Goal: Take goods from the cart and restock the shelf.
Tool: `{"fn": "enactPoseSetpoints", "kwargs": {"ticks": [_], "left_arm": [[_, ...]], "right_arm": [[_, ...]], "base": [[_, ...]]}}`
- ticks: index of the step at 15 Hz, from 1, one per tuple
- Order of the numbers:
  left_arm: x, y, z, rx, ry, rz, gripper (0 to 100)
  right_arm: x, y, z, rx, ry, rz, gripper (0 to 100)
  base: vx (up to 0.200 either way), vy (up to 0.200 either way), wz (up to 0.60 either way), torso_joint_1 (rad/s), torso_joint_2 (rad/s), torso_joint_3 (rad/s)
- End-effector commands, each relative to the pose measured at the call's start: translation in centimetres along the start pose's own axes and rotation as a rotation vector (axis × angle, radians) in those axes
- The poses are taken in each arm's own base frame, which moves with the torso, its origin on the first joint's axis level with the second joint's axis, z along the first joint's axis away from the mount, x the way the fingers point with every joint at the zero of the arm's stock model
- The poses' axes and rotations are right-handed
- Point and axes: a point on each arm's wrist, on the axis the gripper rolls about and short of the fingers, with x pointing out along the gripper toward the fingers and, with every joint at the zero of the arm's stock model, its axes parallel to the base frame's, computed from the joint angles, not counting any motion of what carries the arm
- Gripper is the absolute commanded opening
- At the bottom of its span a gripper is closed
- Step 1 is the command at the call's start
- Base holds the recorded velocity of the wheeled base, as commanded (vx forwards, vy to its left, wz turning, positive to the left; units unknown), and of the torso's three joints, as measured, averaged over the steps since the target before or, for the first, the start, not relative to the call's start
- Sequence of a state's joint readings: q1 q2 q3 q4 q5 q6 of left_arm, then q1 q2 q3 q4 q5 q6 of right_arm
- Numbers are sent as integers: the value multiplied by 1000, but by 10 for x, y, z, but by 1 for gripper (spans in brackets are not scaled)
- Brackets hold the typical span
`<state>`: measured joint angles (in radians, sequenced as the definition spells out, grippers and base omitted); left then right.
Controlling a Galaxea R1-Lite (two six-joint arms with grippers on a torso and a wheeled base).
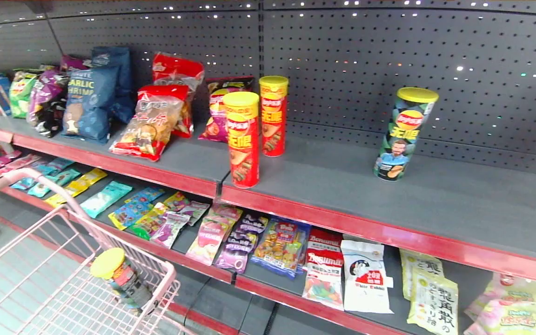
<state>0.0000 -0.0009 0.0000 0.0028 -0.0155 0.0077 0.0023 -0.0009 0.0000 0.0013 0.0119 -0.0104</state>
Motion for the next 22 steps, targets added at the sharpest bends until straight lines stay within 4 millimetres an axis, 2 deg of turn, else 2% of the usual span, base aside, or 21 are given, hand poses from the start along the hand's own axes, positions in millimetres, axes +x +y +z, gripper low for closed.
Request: {"fn": "enactPoseSetpoints", "kwargs": {"ticks": [1, 6, 14, 22], "left_arm": [[0, 0, 0, 0, 1, 0, 100], [0, 0, 0, -2, 1, 0, 100], [0, 0, 0, -2, 1, 0, 100], [0, 0, 0, -2, 0, 0, 100]], "right_arm": [[0, 0, 0, 0, 1, 1, 100], [0, 0, 0, 1, 1, 1, 100], [0, 0, 0, 4, 1, 1, 100], [0, 0, 0, 4, 1, 1, 100]], "base": [[0, 0, 600, -2, -2, -2], [0, 0, 600, 1, 0, 0], [0, 0, 0, -107, 261, 148], [0, 0, 0, -191, 526, 328]]}}
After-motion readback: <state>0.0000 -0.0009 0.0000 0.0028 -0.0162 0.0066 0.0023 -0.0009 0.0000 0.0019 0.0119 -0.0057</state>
